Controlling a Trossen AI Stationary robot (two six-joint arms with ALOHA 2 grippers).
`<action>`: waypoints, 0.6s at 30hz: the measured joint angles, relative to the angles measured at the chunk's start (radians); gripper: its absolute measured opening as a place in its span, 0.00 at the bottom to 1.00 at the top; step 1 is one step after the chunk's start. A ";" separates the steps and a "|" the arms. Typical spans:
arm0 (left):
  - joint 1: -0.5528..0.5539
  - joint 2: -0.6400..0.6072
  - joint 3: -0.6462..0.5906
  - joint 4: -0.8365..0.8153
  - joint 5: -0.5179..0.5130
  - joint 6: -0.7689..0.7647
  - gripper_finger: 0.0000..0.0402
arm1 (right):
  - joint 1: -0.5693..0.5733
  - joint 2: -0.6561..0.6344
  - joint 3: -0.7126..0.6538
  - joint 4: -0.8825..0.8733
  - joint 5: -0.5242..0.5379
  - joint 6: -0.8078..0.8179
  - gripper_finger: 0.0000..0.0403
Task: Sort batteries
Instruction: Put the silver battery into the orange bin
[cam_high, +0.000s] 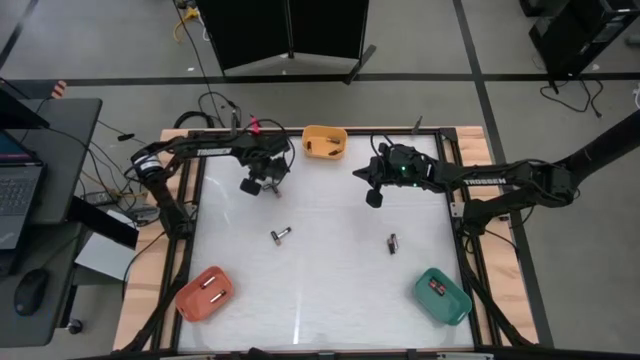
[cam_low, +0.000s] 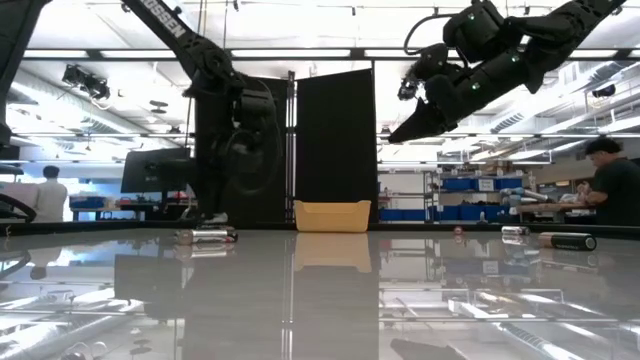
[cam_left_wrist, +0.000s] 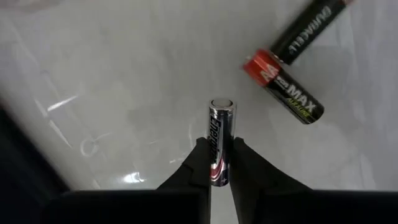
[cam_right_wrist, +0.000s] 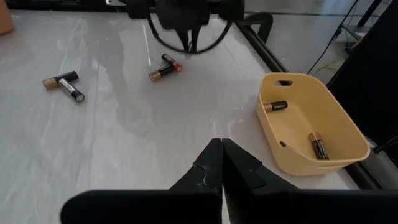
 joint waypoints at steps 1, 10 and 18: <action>-0.001 -0.014 0.000 -0.003 0.000 -0.019 0.09 | 0.000 0.000 -0.007 0.008 0.000 0.002 0.02; -0.106 -0.167 0.002 -0.166 0.057 -0.361 0.01 | -0.001 0.000 -0.042 0.076 0.000 0.009 0.02; -0.271 -0.241 0.002 -0.240 0.055 -0.594 0.01 | -0.001 0.000 -0.043 0.103 0.000 -0.005 0.02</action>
